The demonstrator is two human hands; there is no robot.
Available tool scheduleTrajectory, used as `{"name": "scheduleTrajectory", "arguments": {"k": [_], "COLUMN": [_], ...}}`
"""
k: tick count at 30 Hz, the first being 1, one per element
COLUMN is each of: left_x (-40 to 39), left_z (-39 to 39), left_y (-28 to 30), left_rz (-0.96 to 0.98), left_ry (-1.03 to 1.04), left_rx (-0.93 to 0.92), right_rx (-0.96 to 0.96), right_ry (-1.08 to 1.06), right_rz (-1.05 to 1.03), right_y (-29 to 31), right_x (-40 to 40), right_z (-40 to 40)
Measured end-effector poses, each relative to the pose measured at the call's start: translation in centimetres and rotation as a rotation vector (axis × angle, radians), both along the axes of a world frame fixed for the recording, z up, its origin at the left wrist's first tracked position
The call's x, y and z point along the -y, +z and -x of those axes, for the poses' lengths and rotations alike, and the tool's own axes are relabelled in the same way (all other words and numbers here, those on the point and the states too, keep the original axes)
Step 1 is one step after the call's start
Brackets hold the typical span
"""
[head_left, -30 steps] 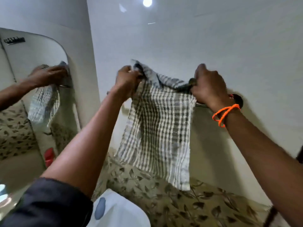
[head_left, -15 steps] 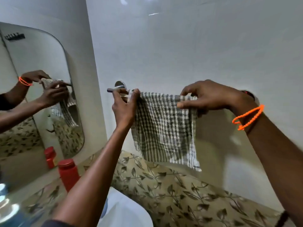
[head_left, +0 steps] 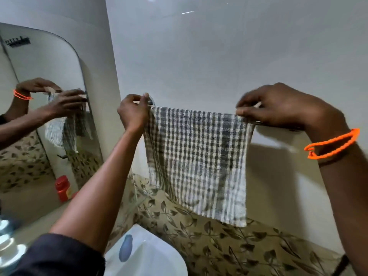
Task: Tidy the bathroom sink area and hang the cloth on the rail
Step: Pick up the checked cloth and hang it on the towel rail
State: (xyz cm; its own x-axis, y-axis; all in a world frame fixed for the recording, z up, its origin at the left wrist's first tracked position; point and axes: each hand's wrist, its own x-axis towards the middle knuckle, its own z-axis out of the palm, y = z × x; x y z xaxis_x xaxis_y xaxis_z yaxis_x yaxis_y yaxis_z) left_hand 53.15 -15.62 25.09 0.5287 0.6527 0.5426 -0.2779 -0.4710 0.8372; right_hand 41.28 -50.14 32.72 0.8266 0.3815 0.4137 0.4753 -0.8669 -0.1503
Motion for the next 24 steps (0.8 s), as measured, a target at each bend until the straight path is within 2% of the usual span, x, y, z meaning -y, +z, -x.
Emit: {"name": "scheduleTrajectory", "arguments": {"k": [2,4,9,18,19,21,24], "left_x": [0.9,2.2,3.4,1.8,1.6,1.5,0.9], "left_z": [0.2,0.5,1.2,0.3,0.6,1.4,3.2], "left_y": [-0.7,-2.1,-3.4,-0.9,-1.2,-2.1,-6.0], "left_rz": [0.085,0.16,0.139,0.215,0.222,0.237,0.232], "left_ry": [-0.003,-0.033,-0.056,-0.148,-0.147,-0.101,-0.018], "left_rx": [0.036,0.073,0.185,0.138,0.149,0.187,0.179], "right_rx": [0.034,-0.024,-0.11,-0.205,-0.169,0.048,0.446], "right_ry": [0.081,0.09,0.072,0.012,-0.003,-0.037,0.097], "right_rz": [-0.09,-0.039,-0.098,0.006,0.031,-0.017,-0.411], "right_y": [-0.4,-0.9,-1.0,-0.3,-0.4,-0.9,-3.2], "right_x": [-0.9,-1.2,-0.6,-0.4,-0.3,-0.6,-4.4], "right_z": [0.6,0.6,-0.3,0.0,-0.1,-0.4,0.1]}}
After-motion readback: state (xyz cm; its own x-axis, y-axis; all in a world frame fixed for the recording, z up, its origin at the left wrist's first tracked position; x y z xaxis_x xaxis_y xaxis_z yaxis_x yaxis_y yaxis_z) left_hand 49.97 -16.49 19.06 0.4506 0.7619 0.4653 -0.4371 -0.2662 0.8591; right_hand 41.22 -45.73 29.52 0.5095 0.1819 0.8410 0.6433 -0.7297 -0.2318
